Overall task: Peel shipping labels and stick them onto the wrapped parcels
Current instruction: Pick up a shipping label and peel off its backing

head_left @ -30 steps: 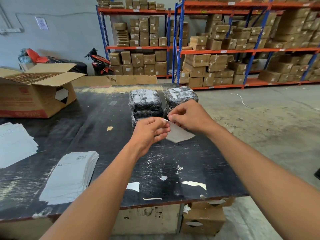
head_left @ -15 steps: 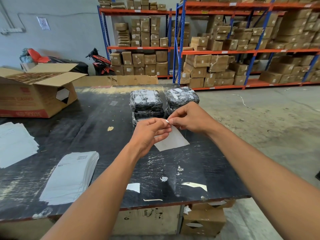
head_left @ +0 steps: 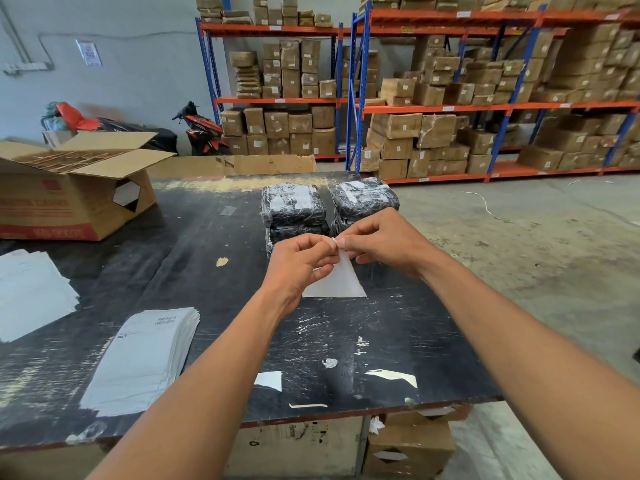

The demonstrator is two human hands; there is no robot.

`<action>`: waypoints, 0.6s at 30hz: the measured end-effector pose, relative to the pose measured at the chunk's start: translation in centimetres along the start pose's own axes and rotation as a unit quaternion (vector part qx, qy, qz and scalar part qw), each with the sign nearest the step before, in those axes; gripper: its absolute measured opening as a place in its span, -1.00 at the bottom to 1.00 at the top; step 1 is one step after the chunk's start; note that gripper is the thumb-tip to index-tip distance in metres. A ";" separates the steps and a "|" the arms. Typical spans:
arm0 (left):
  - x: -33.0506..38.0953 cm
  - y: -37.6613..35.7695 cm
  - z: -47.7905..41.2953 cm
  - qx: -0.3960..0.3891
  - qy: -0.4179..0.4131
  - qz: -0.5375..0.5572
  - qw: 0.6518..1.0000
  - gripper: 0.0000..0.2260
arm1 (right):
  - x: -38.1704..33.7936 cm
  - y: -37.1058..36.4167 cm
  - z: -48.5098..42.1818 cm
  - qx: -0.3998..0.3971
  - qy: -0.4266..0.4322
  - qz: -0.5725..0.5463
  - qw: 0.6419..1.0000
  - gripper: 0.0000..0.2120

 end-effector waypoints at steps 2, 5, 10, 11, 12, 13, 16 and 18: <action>0.1 0.0 0.0 0.002 -0.008 -0.011 1.000 -0.94 | 0.0 -0.1 0.1 -0.005 -0.007 -0.009 1.000 -0.89; 0.1 0.0 0.0 -0.002 -0.018 -0.027 0.999 -0.95 | 0.2 -0.1 0.1 -0.003 -0.016 -0.017 1.000 -0.90; 0.0 0.1 0.1 -0.007 -0.028 -0.050 0.998 -0.95 | 0.3 -0.2 0.3 -0.002 -0.033 -0.029 0.999 -0.89; 0.0 0.2 0.1 -0.008 -0.029 -0.053 0.998 -0.94 | 0.3 -0.3 0.3 0.001 -0.036 -0.032 0.999 -0.88; 0.1 0.2 0.2 -0.009 -0.030 -0.054 0.998 -0.94 | 0.4 -0.4 0.3 0.004 -0.040 -0.035 0.999 -0.88; 0.1 0.2 0.2 -0.009 -0.031 -0.054 0.998 -0.94 | 0.4 -0.4 0.3 0.007 -0.044 -0.038 0.998 -0.88; 0.2 0.2 0.4 -0.010 -0.028 -0.045 0.999 -0.92 | 0.5 -0.6 0.3 0.013 -0.057 -0.056 0.997 -0.87; 0.2 0.2 0.5 -0.011 -0.021 -0.033 0.999 -0.90 | 0.6 -0.7 0.3 0.016 -0.067 -0.075 0.995 -0.87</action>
Point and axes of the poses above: each hand's wrist, its own z-axis away from the middle knuckle, its own y-axis out of the back of the hand, x = y × z, the point moved 5 cm from there along -z, towards the middle knuckle, and after that the axes turned 8 degrees about -y, right-handed, at the moved point
